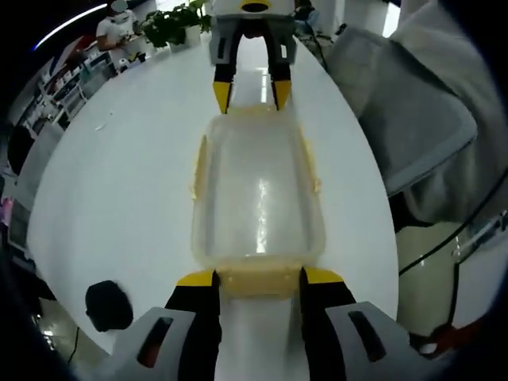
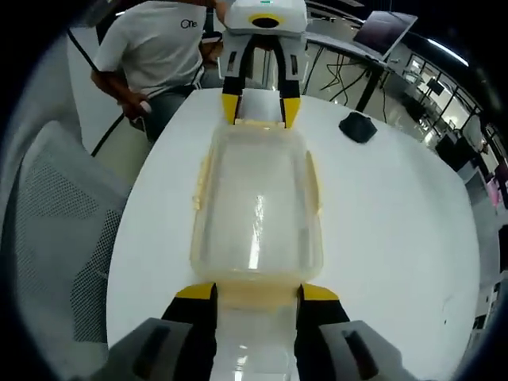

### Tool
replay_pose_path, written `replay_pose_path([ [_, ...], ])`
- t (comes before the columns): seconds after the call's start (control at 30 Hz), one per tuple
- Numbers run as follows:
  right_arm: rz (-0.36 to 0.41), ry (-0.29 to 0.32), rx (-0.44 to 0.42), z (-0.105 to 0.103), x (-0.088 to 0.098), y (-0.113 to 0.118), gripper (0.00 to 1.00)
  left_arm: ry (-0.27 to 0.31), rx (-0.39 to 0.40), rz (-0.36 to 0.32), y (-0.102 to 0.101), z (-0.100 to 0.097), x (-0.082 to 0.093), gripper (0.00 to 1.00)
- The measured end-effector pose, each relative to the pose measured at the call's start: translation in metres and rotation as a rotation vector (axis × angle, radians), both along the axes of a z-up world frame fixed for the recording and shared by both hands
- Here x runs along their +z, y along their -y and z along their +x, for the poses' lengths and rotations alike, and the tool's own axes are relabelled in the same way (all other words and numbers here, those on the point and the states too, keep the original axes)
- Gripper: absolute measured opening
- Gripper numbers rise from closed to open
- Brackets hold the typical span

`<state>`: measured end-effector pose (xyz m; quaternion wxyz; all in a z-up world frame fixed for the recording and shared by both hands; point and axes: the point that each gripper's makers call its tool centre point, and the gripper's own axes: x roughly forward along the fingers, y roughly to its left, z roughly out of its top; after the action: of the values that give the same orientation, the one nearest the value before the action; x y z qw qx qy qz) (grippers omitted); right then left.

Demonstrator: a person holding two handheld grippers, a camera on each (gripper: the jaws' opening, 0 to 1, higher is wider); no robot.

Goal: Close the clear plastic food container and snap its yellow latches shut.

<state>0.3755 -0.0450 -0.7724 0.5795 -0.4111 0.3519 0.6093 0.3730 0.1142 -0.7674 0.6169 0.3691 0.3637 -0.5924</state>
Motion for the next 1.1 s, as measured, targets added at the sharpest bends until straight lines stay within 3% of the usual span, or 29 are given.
replay_pose_path([
  [0.3,0.041,0.021,0.016,-0.006,0.03,-0.002,0.35,0.009,0.026,0.004,-0.002,-0.008,0.03,0.37],
  [0.6,0.039,0.033,0.033,-0.011,0.057,0.017,0.35,0.01,0.041,-0.007,0.016,-0.016,0.056,0.37],
  [0.83,0.048,0.048,0.018,-0.015,0.073,0.037,0.35,0.026,0.021,0.01,0.037,-0.017,0.069,0.37],
  [1.1,0.037,0.052,-0.018,-0.016,0.088,0.082,0.35,0.034,-0.008,0.009,0.082,-0.012,0.083,0.37],
])
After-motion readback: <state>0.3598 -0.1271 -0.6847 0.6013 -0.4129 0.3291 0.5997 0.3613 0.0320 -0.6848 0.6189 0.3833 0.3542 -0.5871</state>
